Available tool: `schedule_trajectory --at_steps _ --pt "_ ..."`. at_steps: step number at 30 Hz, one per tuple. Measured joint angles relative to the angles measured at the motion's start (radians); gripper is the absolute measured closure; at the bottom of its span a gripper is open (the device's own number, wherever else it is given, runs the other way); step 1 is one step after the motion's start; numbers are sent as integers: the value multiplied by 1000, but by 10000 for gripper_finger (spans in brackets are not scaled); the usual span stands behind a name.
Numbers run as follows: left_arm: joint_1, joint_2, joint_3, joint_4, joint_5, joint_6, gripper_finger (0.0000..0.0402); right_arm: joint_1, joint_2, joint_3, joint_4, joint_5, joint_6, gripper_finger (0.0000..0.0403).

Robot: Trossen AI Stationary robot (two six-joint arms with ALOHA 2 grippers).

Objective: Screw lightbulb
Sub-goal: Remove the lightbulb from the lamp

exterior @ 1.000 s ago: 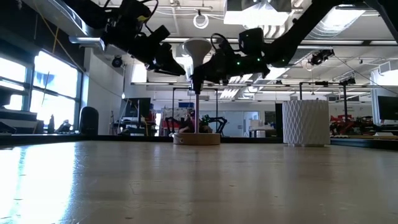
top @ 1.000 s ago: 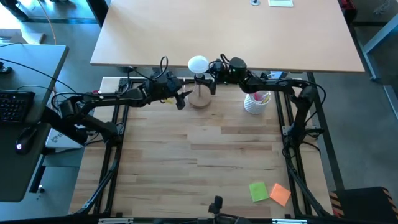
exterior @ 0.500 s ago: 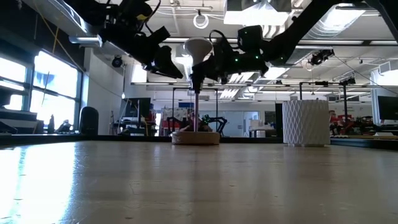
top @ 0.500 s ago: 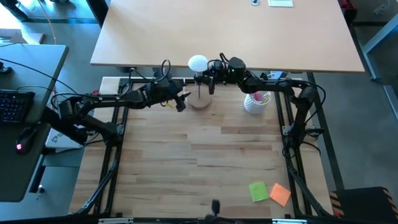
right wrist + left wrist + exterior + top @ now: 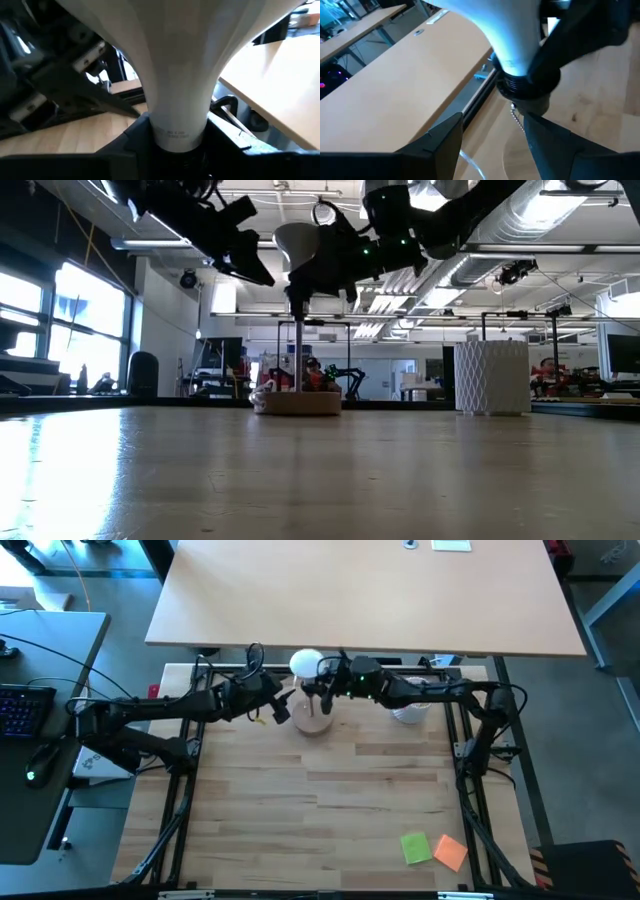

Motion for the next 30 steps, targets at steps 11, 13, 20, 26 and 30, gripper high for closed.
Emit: schedule_trajectory --at_steps 11,13,20,26,30 --pt "-69 -64 0 -89 -24 -11 197 91 -1 1 -32 132 34 265" --pt "-78 -63 0 -92 -32 -11 197 91 0 1 -39 123 48 244" --pt "-82 -63 0 -100 -39 -53 198 85 -58 -4 -150 107 -33 187" --pt "-89 -63 0 -92 -39 -86 217 84 -164 -8 -330 121 -108 185" --pt "-89 -61 0 -68 -39 -86 234 92 -194 -8 -367 120 -127 184"
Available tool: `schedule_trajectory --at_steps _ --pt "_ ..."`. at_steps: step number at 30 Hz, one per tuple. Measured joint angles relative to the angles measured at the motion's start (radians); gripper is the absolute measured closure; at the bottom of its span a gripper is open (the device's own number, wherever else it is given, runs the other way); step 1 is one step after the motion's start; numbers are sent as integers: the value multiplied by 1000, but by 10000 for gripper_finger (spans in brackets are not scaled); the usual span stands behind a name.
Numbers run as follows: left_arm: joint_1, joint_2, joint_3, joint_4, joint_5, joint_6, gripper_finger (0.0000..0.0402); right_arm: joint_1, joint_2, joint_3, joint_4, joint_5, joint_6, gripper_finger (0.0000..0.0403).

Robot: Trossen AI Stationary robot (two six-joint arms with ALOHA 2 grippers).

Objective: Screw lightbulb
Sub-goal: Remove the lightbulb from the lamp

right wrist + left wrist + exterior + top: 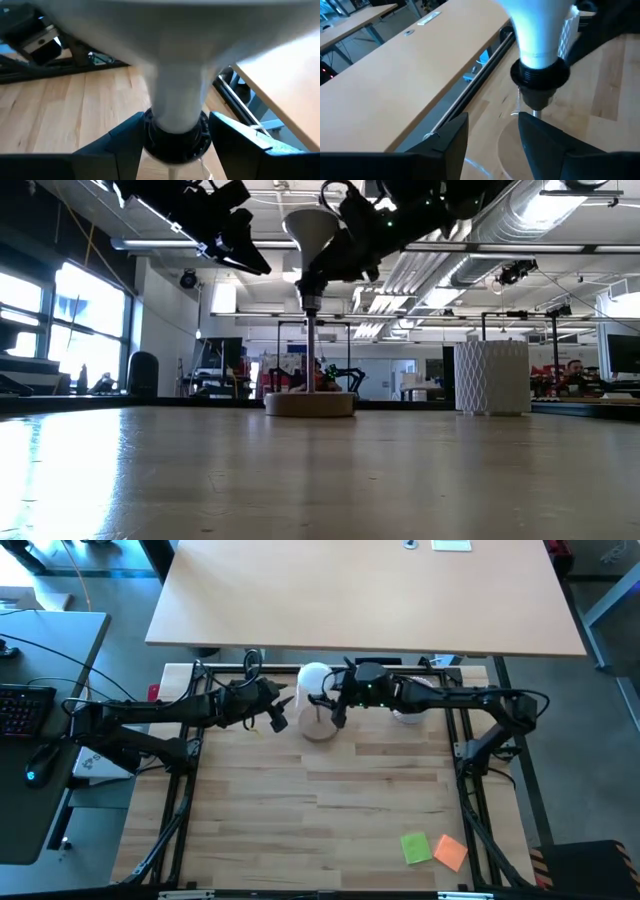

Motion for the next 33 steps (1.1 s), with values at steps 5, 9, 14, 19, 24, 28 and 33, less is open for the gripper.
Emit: schedule_trajectory --at_steps 5,9,14,19,24,28,33 --pt "0 0 0 8 -1 0 248 25 -47 0 -80 50 -30 184" --pt "1 0 0 10 0 6 265 48 -97 1 -200 168 -44 183" --pt "1 0 0 14 -1 16 298 75 -194 -93 -213 261 -80 183" --pt "1 0 -112 218 17 33 334 74 -320 -349 4 240 -26 183" --pt "1 6 -259 562 78 60 363 76 -346 -556 430 36 40 183" --pt "36 6 -279 721 95 53 381 87 -335 -564 575 10 13 194" --pt "146 6 -216 722 241 52 400 88 -334 -468 571 -3 -88 280"
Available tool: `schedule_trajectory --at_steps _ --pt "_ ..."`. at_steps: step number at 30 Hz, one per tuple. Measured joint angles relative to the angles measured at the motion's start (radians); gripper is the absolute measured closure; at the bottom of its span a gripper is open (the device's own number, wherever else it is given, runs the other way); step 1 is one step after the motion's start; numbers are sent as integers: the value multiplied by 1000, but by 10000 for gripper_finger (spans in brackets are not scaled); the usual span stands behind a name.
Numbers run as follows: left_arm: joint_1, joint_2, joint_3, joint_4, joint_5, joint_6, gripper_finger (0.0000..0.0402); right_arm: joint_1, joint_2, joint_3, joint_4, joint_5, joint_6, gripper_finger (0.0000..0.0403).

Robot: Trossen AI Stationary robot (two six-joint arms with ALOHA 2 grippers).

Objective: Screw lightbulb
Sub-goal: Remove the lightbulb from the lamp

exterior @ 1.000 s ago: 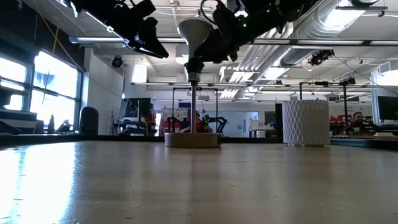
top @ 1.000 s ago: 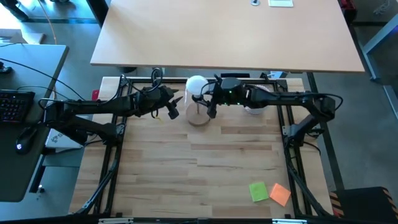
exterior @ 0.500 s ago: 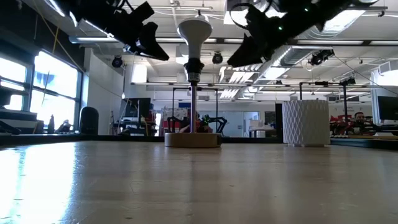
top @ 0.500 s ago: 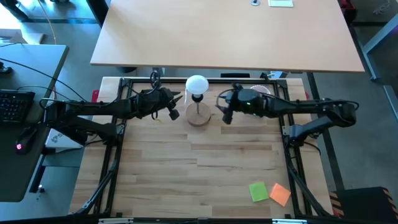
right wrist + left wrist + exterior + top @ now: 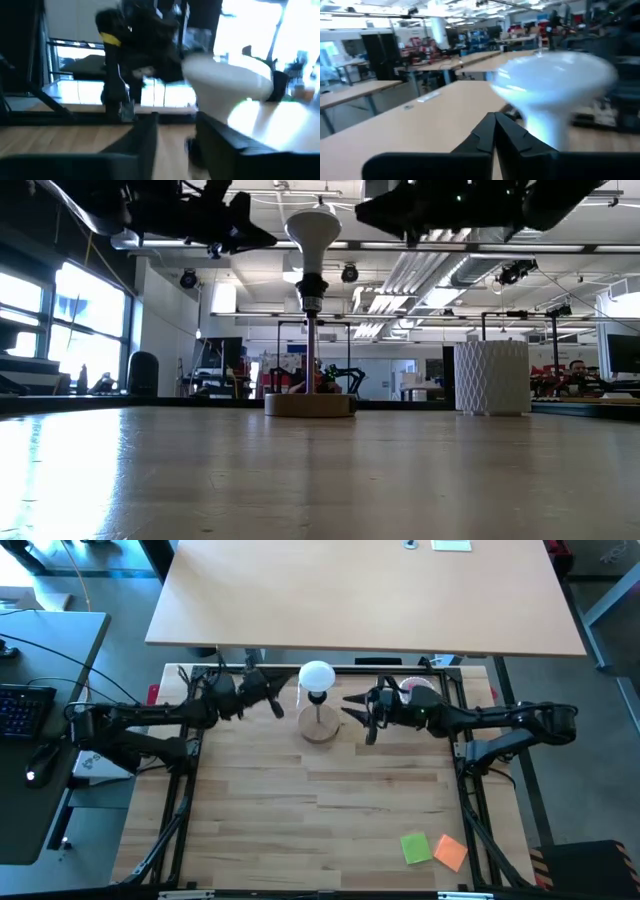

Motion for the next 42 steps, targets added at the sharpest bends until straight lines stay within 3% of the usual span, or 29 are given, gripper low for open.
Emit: schedule_trajectory --at_steps 3,5,9,14,18,26,36,42 --pt "77 0 26 -7 71 -25 399 -23 0 51 -27 -54 -36 360" --pt "127 2 44 -5 155 -67 401 -45 0 78 -38 -75 -56 391" --pt "183 47 81 -5 281 -141 401 -102 0 99 -49 -101 -26 386" --pt "181 151 143 -4 330 -145 401 -168 48 102 -2 -261 44 401" --pt "172 205 174 -4 335 -133 401 -187 115 102 73 -310 74 399" --pt "151 209 177 -9 405 -133 401 -202 164 102 160 -310 93 402" --pt "96 206 177 -69 405 -133 401 -225 164 113 144 -314 107 402" --pt "70 186 177 -123 407 -133 401 -235 164 119 141 -217 110 402"
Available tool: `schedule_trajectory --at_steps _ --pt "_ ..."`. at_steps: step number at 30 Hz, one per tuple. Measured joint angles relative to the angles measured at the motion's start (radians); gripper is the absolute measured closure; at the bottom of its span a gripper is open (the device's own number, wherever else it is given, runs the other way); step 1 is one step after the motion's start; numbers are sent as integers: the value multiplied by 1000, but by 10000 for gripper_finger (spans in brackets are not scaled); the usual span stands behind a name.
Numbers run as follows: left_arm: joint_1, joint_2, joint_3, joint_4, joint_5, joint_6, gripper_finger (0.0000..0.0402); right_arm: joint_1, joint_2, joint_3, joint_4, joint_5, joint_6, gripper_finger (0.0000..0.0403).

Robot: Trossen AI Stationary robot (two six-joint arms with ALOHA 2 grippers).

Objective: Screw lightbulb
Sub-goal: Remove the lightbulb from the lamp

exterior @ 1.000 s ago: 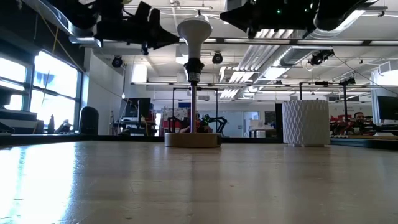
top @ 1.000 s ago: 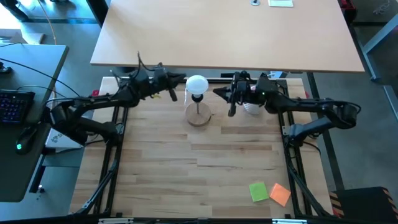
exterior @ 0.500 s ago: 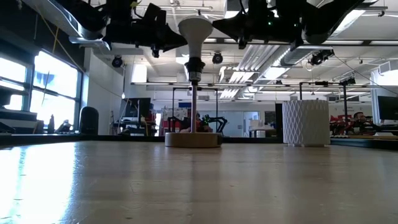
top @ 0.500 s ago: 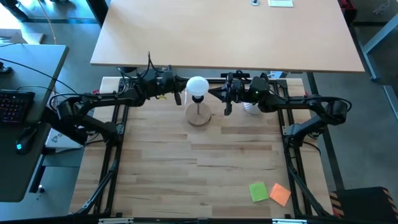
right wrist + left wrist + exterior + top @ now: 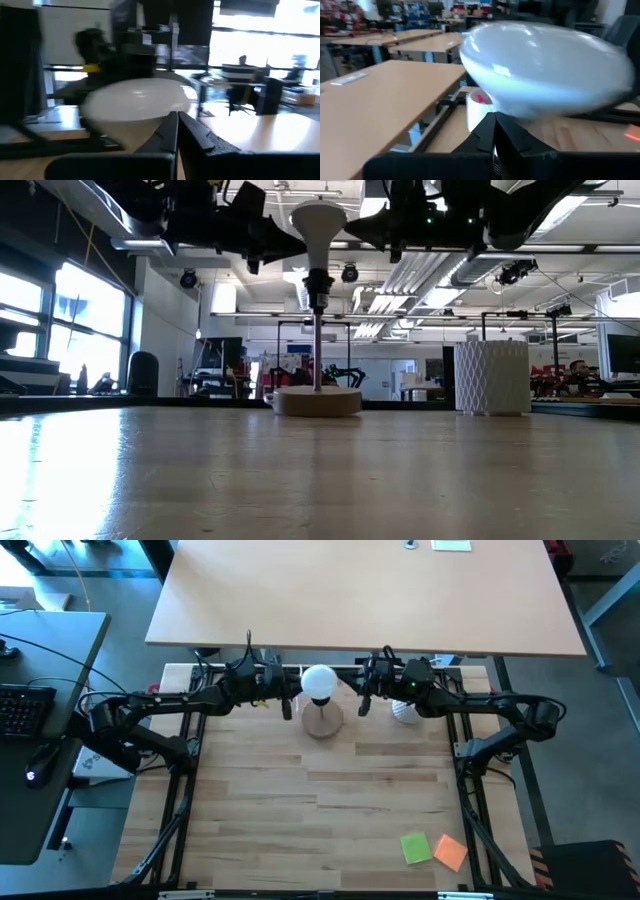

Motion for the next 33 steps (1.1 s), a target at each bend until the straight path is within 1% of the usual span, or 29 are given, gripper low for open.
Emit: schedule_trajectory --at_steps 2,6,12,14,16,19,21,24,26,33 --pt "-11 -13 0 -30 -7 2 401 0 1 0 -11 46 1 402" --pt "-18 -35 0 -72 -29 9 401 -1 2 0 -15 78 23 402" --pt "-19 -67 0 -144 -125 10 401 -1 2 0 -29 86 23 402" --pt "-18 -81 0 -167 -171 11 401 0 0 0 -30 86 23 402" --pt "-12 -102 0 -185 -215 31 401 -1 -2 0 -28 62 19 402" --pt "7 -134 0 -173 -236 61 401 0 -6 0 -25 -12 14 402" --pt "30 -144 0 -125 -219 63 401 3 -6 0 -19 -35 -1 402" --pt "70 -136 0 -57 -120 49 401 8 -7 0 -8 -39 -5 402" --pt "89 -115 1 -39 -72 22 401 7 -7 0 -8 -40 -10 402" --pt "95 -49 0 11 12 2 401 7 -8 0 -11 -47 -12 402"
